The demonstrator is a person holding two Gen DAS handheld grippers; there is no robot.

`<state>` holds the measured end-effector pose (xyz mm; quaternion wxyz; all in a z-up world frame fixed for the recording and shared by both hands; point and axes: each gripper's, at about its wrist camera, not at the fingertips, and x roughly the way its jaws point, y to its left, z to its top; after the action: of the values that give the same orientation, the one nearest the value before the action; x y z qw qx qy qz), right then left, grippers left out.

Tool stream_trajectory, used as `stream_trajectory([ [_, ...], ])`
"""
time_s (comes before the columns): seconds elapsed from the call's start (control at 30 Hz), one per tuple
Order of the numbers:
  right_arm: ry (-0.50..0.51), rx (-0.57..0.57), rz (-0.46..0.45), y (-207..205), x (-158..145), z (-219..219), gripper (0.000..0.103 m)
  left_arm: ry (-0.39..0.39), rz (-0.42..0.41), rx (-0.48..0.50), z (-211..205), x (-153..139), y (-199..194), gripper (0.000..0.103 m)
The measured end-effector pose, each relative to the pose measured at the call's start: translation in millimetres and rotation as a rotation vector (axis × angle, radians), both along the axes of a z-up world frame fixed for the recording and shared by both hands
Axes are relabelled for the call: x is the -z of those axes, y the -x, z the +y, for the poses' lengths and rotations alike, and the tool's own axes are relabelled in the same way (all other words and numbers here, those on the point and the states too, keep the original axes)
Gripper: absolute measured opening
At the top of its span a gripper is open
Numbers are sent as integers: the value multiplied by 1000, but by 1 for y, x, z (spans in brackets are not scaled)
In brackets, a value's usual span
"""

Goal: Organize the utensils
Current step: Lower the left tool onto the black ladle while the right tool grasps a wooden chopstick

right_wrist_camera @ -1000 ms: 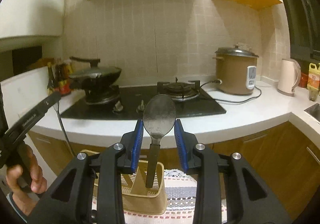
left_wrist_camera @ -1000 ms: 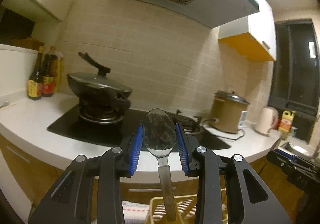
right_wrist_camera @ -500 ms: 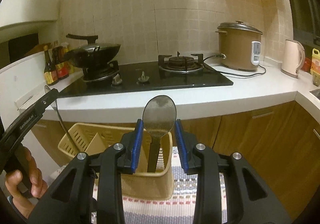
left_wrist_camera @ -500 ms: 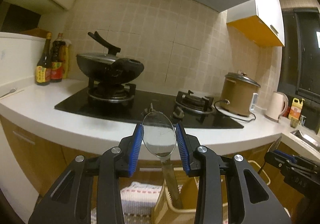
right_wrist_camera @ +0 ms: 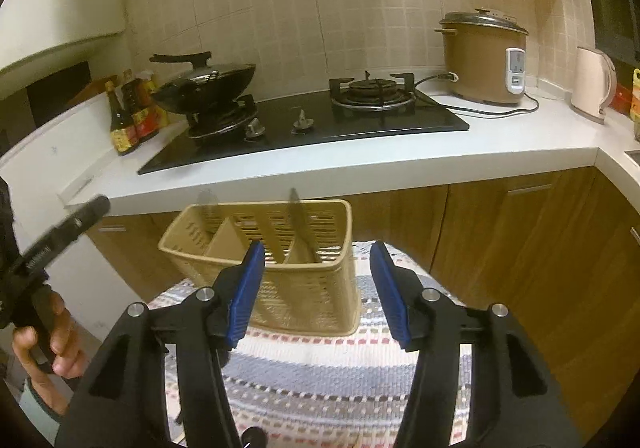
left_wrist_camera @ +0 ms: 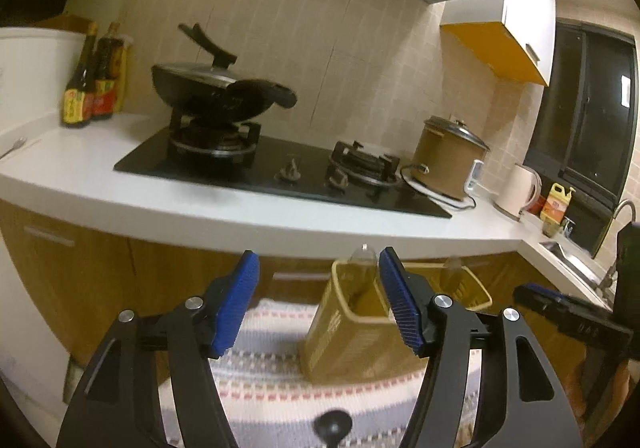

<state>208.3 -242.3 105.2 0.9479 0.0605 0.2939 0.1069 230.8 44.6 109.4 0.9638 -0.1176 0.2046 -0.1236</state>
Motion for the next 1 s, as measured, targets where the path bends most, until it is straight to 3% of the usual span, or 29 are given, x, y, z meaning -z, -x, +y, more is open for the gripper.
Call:
stream_trajectory([
  [0.17,-14,-3,64,19,-9,-3,51,-9,86,44,11,4,12,61],
  [0.37,66,-15,239,39,1,5,51,-53,286,145,9,23,17,61],
  [0.57,33,-57,470,47,39,7,51,-182,471,240,-20,67,7,61],
  [0.7,-1,-44,619,44,69,0,51,-206,517,265,-29,87,-2,64],
  [0.9,-100,-60,736,32,114,10,51,-189,633,313,-41,118,-31,65],
  [1.0,-37,-15,746,26,126,15,51,-225,665,305,-51,134,-42,65],
])
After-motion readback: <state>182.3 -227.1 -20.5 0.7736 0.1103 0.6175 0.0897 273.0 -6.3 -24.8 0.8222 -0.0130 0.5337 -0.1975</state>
